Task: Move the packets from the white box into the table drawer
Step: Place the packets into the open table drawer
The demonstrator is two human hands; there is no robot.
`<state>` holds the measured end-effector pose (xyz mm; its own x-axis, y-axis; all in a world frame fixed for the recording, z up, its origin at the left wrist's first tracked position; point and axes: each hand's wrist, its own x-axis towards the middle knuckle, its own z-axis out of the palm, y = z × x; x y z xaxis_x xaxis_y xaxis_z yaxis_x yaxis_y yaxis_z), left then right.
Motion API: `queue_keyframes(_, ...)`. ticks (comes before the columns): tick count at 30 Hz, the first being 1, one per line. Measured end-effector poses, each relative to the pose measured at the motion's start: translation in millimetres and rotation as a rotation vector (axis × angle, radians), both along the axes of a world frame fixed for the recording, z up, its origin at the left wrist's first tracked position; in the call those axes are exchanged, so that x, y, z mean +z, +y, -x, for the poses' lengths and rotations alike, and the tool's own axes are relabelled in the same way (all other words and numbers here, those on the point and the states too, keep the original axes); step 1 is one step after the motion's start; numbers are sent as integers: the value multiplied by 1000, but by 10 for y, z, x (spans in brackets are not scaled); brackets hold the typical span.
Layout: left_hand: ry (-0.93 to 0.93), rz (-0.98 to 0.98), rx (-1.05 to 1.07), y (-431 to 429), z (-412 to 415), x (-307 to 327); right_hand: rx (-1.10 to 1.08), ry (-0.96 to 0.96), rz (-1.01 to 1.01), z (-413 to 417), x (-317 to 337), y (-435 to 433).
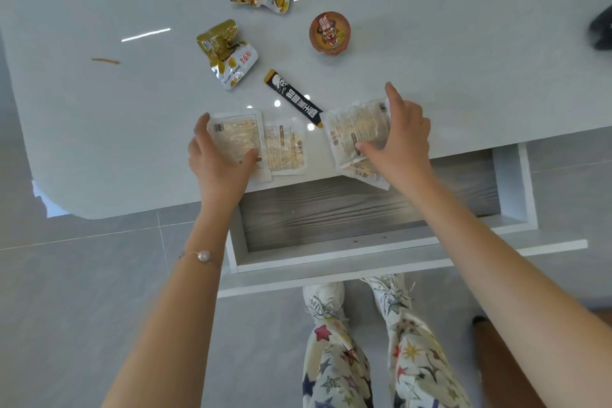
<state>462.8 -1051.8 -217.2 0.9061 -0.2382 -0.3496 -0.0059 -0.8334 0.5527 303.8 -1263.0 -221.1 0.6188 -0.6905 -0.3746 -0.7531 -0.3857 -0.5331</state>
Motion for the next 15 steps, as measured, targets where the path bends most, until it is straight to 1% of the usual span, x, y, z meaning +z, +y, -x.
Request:
queue_keyframes(2,101,35,111,-33,60,39,-70,-36,-89,-10,24,63)
queue_keyframes(4,132,61,150,-59,126,61,-191,-104,-211,-21,49,143)
queue_keyframes(5,133,81,153,-63,157,62,-233,-111,-237,-18,56,179)
queue_keyframes(8,169,141,162,-39,241,31,-285,24,-127,27,37,239)
queue_keyframes(10,206,145,195,-12,301,38,-365,53,-111,83,25,308)
queue_keyframes(12,195,148,198,15,372,45,-445,-13,-160,128,17,410)
queue_keyframes(15,178,162,176,73,497,40,-557,-161,-262,171,10,529)
